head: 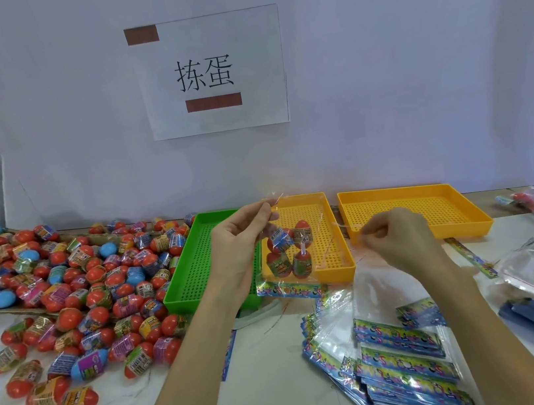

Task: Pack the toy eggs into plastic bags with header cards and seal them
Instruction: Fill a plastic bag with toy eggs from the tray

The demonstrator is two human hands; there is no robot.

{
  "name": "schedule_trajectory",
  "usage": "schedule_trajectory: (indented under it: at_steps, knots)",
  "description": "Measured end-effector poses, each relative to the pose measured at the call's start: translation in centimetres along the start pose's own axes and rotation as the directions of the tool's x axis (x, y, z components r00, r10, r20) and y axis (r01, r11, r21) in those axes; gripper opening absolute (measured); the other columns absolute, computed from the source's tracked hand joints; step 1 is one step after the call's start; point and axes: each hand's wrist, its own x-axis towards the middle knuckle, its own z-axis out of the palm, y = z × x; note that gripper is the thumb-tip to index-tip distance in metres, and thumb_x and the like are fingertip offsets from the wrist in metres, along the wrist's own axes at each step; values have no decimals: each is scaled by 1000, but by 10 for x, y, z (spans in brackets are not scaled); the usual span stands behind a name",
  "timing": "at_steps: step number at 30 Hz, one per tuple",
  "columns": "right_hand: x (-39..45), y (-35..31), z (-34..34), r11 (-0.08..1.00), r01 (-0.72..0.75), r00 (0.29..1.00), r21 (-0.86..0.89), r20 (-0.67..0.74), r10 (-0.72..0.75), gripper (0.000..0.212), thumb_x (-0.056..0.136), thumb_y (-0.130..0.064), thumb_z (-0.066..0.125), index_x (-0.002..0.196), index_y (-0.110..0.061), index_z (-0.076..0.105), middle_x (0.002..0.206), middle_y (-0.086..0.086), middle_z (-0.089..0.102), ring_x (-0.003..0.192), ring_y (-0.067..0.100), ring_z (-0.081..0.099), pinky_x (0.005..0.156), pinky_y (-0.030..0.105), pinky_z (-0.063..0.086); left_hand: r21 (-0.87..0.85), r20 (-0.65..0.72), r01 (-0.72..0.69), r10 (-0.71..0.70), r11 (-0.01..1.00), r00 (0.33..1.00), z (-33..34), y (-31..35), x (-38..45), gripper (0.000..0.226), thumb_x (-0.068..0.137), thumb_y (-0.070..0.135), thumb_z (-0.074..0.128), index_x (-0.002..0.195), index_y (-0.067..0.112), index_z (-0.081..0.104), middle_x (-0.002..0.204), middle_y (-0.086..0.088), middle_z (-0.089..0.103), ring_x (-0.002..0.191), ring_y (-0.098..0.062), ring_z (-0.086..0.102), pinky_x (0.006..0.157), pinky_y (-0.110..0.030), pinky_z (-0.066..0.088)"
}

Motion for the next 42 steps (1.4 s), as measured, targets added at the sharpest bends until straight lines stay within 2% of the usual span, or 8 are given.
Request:
schedule_trajectory:
  at_steps: [4, 7, 10, 13, 17, 25, 33, 42]
  knots:
    - [2, 2, -4, 1000, -4, 994, 14, -105, 5, 19, 99, -22, 69, 102, -8, 80, 101, 6, 77, 103, 23, 70, 86, 32, 48, 18, -2, 2, -2, 1000, 1000, 0, -1, 0, 17, 95, 15, 70, 107, 16, 82, 100, -8, 79, 92, -12, 71, 84, -25, 58]
    - [1, -5, -3, 991, 64, 992, 120, -117, -49, 13, 99, -19, 69, 96, -11, 79, 87, -5, 74, 83, 13, 71, 79, 29, 54, 24, 1, 2, -2, 1000, 1000, 0, -2, 0, 18, 96, 14, 69, 111, 11, 80, 103, -8, 79, 92, -12, 72, 84, -25, 58]
    - [-2, -13, 1, 992, 114, 993, 61, -48, -111, 9, 96, -21, 73, 93, -17, 80, 90, -3, 71, 72, 3, 61, 67, 19, 44, 20, 3, 6, -6, 1000, 1000, 0, -2, 0, 20, 96, 13, 69, 112, 9, 79, 101, -9, 79, 89, -12, 72, 83, -23, 58]
    - [-6, -22, 5, 931, 101, 993, 350, 15, -113, 13, 101, -18, 65, 99, -22, 77, 84, -4, 75, 66, 6, 69, 59, 16, 47, 24, -4, 0, 0, 1000, 1000, 1, -2, 0, 21, 96, 13, 69, 114, 7, 79, 100, -10, 79, 86, -12, 70, 83, -23, 58]
    - [-14, -39, 9, 681, -24, 989, 732, 117, -91, 22, 105, -26, 57, 115, -18, 76, 100, -2, 78, 96, 9, 73, 73, 23, 59, 27, -9, -4, 4, 1000, 1000, 5, -4, -1, 22, 97, 13, 69, 115, 4, 78, 100, -13, 78, 84, -13, 69, 82, -23, 57]
    - [-18, -42, 14, 586, -79, 994, 807, 110, -17, 12, 90, -21, 78, 98, -12, 82, 91, 3, 79, 89, 12, 74, 69, 18, 56, -5, -91, -4, 3, 1000, 996, 9, -5, -3, 21, 90, 12, 77, 109, 2, 77, 97, -14, 80, 84, -19, 75, 77, -24, 60]
    - [-13, -30, 0, 561, -95, 992, 823, 125, -14, 14, 89, -18, 78, 98, -9, 82, 89, 9, 79, 79, 13, 73, 67, 19, 56, -160, -6, 245, -249, 956, 968, 2, -5, -1, 23, 80, 7, 80, 102, 0, 78, 100, -15, 80, 83, -20, 77, 74, -23, 62]
    - [-7, -18, -4, 519, -126, 979, 845, 191, -73, 29, 74, -33, 83, 95, -12, 84, 88, 16, 77, 78, 17, 70, 73, 24, 59, 40, 63, 67, -70, 997, 996, -2, -6, 0, 26, 76, 17, 84, 97, 1, 81, 89, -20, 78, 79, -21, 76, 72, -23, 61]
